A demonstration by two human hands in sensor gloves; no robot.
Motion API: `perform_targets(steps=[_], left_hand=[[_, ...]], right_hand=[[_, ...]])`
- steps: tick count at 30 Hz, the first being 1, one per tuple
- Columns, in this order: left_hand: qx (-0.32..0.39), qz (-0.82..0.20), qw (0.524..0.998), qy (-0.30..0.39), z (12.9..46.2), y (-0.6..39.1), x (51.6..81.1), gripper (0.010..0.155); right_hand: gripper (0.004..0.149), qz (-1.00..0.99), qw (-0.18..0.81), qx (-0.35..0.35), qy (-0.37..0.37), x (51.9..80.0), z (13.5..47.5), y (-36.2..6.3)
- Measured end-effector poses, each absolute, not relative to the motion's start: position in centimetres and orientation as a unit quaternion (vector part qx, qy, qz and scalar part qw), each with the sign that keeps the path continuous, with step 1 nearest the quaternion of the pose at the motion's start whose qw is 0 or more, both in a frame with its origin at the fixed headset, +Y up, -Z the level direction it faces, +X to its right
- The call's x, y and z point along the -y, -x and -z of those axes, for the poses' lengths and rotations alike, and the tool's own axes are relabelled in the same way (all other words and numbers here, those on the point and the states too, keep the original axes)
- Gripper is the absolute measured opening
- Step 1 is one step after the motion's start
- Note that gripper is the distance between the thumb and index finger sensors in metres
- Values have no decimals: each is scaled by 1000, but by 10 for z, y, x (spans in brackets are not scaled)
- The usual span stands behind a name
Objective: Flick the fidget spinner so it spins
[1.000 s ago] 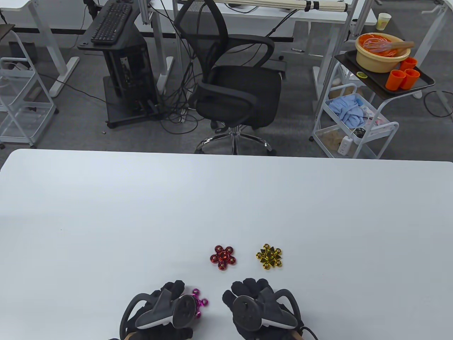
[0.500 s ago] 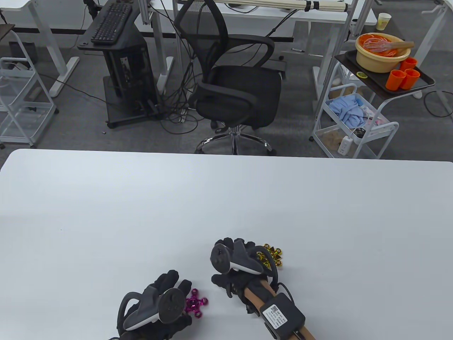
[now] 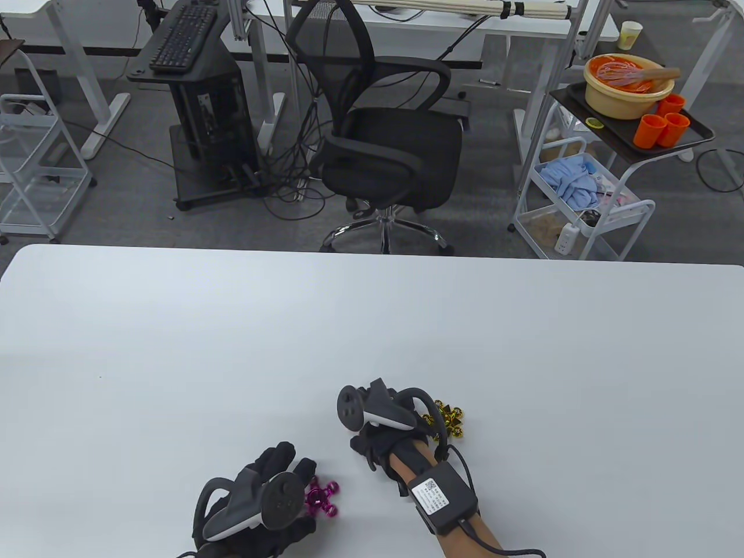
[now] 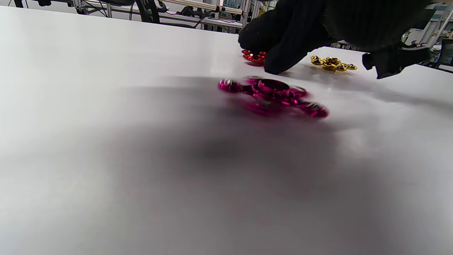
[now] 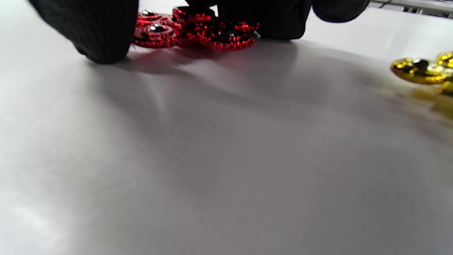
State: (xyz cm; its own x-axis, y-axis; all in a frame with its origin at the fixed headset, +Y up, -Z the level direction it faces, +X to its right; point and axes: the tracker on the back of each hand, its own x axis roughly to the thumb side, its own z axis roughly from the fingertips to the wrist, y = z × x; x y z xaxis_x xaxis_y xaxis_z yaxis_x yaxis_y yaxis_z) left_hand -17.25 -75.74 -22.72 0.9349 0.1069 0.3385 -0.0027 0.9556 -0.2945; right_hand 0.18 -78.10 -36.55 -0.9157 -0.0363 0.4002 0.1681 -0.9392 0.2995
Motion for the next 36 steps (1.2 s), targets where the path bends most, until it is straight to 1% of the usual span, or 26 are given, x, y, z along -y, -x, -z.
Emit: perform_targets(steps=[3, 6, 9, 12, 16, 21, 26, 32, 36], left_hand=[[179, -29, 973, 145, 227, 172, 758, 79], [179, -28, 973, 144, 227, 171, 758, 79], [179, -27, 973, 145, 226, 172, 757, 79], [178, -28, 973, 144, 227, 172, 757, 79], [178, -28, 972, 148, 228, 170, 758, 79], [181, -24, 972, 150, 228, 166, 760, 79], [181, -20, 971, 152, 227, 164, 762, 78], [178, -21, 972, 154, 227, 163, 762, 78], [178, -19, 971, 156, 227, 163, 762, 78]], right_hand=[[79, 961, 80, 136, 226, 781, 363, 2], [83, 959, 108, 80, 250, 778, 361, 1], [84, 962, 68, 50, 260, 770, 353, -12], [85, 961, 16, 40, 272, 756, 334, -29], [85, 954, 12, 13, 299, 745, 305, -48], [85, 942, -6, 23, 334, 753, 270, -59], [85, 930, 29, 29, 366, 763, 247, -55], [85, 919, 55, 49, 387, 770, 239, -48], [85, 915, 75, 48, 394, 773, 239, -46]])
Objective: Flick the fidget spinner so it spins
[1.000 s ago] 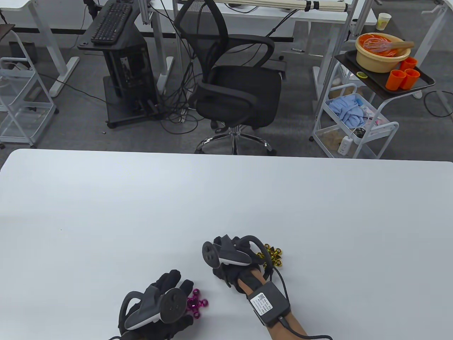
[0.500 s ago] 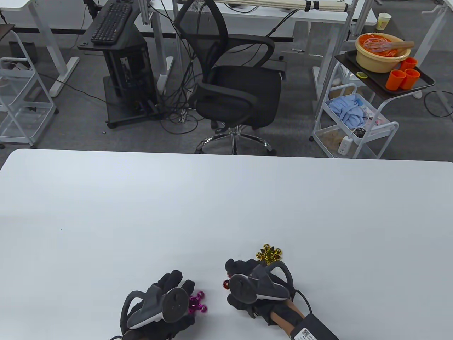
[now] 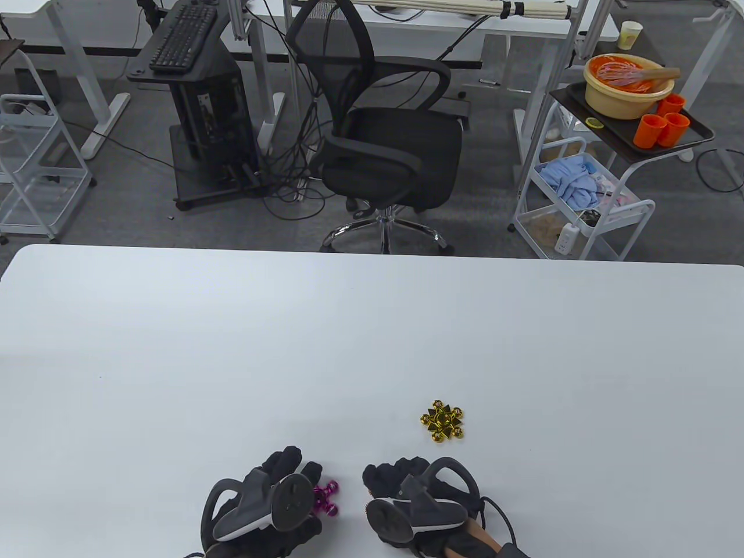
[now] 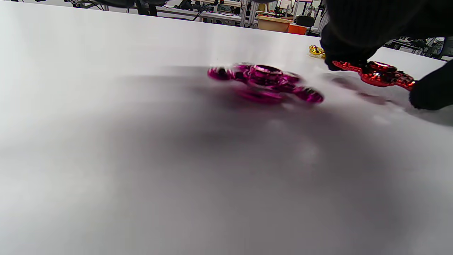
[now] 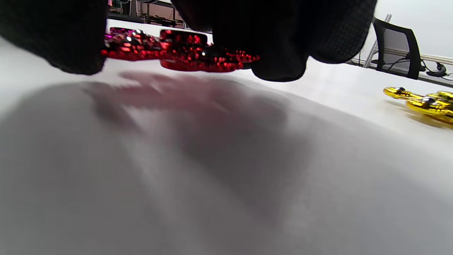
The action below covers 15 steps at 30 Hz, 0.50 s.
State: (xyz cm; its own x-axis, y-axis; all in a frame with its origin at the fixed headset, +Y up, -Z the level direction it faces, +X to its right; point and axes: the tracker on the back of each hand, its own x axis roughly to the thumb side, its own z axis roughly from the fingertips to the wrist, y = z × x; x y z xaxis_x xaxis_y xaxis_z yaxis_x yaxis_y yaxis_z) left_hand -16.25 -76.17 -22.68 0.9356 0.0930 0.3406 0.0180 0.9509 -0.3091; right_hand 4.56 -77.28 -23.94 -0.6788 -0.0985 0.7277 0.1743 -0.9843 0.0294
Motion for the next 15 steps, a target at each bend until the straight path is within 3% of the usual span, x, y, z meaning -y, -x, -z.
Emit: perform_targets(steps=[15], left_hand=[[181, -12, 970, 160, 226, 159, 762, 78]], right_hand=[[82, 914, 74, 82, 390, 778, 239, -45]])
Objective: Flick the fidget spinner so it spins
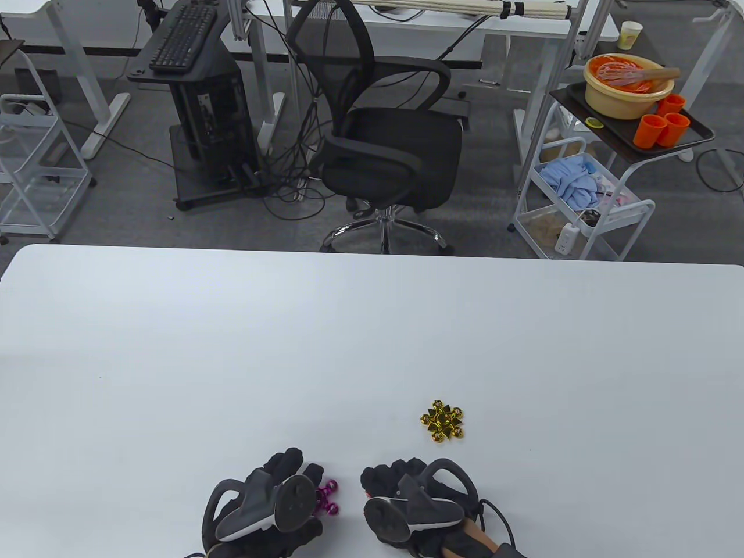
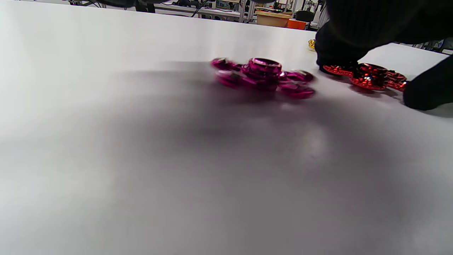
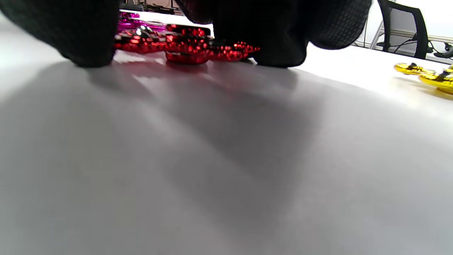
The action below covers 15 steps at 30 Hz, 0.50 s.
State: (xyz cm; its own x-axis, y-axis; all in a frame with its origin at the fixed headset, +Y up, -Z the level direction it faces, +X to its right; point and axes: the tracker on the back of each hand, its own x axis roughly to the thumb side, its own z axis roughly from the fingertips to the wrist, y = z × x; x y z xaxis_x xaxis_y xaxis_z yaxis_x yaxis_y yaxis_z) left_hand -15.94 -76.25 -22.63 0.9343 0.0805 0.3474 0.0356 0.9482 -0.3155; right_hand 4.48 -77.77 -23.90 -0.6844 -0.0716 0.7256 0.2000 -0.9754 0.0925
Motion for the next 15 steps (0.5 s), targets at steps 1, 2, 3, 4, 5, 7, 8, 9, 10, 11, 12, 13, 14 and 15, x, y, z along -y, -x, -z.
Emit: perform_targets(steps=[1, 2, 3, 4, 5, 7, 8, 9, 10, 11, 12, 13, 14, 15], left_hand=[[182, -11, 970, 162, 226, 158, 763, 78], [183, -9, 970, 162, 226, 156, 763, 78], [184, -8, 969, 162, 226, 155, 763, 78], [187, -7, 969, 162, 225, 152, 763, 78], [191, -6, 968, 162, 224, 150, 763, 78], [200, -1, 967, 157, 221, 143, 762, 78], [205, 2, 966, 156, 219, 140, 761, 78], [213, 4, 964, 158, 217, 133, 760, 78], [219, 7, 962, 161, 215, 128, 759, 78], [229, 11, 959, 165, 214, 119, 758, 78], [238, 17, 956, 171, 212, 109, 758, 78], [243, 21, 954, 174, 212, 102, 758, 78], [250, 26, 951, 178, 212, 93, 758, 77], [256, 32, 949, 181, 213, 83, 760, 77]], right_hand=[[82, 914, 77, 84, 389, 778, 239, -45], [82, 914, 78, 87, 388, 778, 239, -45], [82, 914, 78, 89, 387, 778, 239, -46], [82, 915, 76, 94, 384, 778, 240, -47], [84, 916, 73, 98, 383, 777, 240, -48], [87, 918, 72, 98, 378, 773, 239, -53], [87, 920, 67, 89, 377, 768, 238, -57], [87, 922, 62, 81, 374, 763, 237, -61], [86, 925, 57, 71, 368, 757, 236, -66], [84, 930, 53, 61, 359, 753, 235, -72], [81, 936, 51, 54, 343, 749, 235, -79], [77, 940, 50, 53, 335, 749, 235, -83], [71, 944, 46, 54, 321, 749, 235, -87], [65, 950, 38, 64, 303, 752, 234, -92]])
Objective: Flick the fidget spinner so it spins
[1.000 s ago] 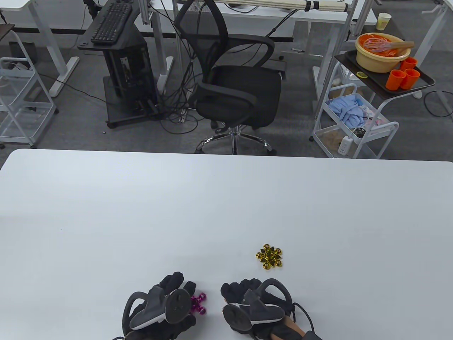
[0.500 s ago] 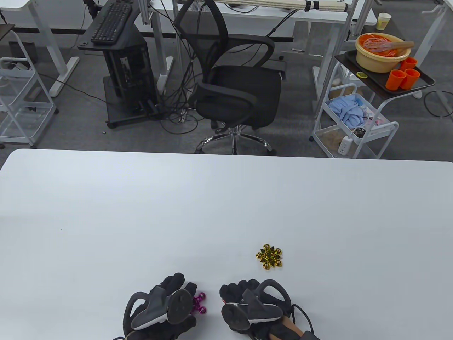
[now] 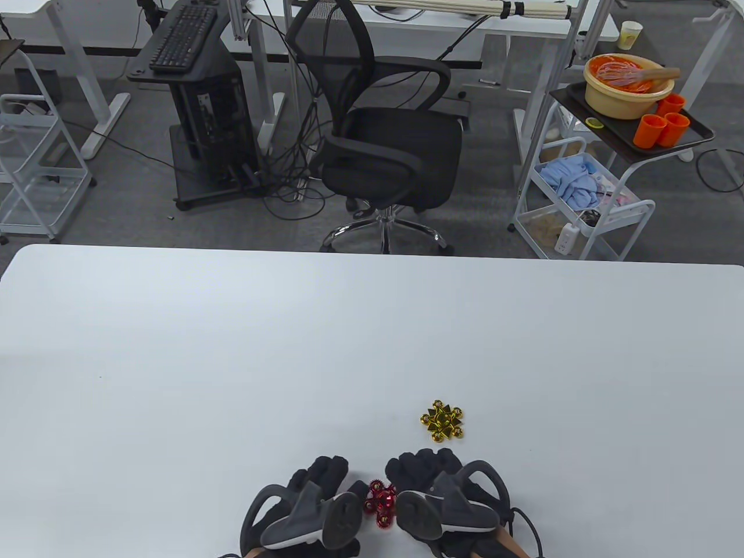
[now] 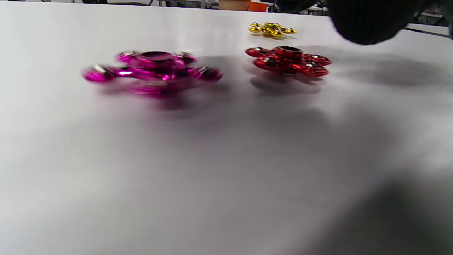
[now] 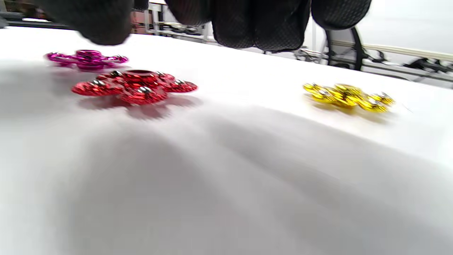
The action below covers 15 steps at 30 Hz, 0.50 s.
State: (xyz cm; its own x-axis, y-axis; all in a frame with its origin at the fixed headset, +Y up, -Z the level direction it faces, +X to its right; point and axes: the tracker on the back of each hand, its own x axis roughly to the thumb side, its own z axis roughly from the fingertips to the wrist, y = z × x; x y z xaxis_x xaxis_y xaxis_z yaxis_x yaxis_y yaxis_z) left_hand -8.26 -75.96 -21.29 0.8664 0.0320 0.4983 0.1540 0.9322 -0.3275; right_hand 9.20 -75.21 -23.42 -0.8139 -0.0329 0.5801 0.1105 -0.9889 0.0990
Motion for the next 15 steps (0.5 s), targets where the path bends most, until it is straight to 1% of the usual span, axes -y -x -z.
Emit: perform_targets(steps=[4, 8, 11, 12, 13, 14, 15], left_hand=[[258, 72, 944, 195, 217, 60, 767, 76], [257, 69, 941, 210, 221, 58, 774, 72], [252, 70, 941, 214, 223, 59, 775, 72], [251, 67, 941, 216, 223, 58, 775, 72], [250, 64, 941, 217, 223, 58, 775, 72], [251, 66, 942, 214, 222, 57, 775, 72], [252, 68, 942, 212, 222, 57, 775, 73]], right_hand=[[59, 957, 24, 99, 272, 764, 231, -97], [58, 957, 41, 98, 271, 771, 232, -91], [56, 949, 64, 137, 275, 771, 230, -88], [51, 942, 47, 166, 289, 763, 228, -90], [39, 923, -3, 222, 314, 754, 225, -94], [38, 899, -73, 282, 327, 749, 222, -98], [38, 900, -123, 277, 312, 744, 218, -103]])
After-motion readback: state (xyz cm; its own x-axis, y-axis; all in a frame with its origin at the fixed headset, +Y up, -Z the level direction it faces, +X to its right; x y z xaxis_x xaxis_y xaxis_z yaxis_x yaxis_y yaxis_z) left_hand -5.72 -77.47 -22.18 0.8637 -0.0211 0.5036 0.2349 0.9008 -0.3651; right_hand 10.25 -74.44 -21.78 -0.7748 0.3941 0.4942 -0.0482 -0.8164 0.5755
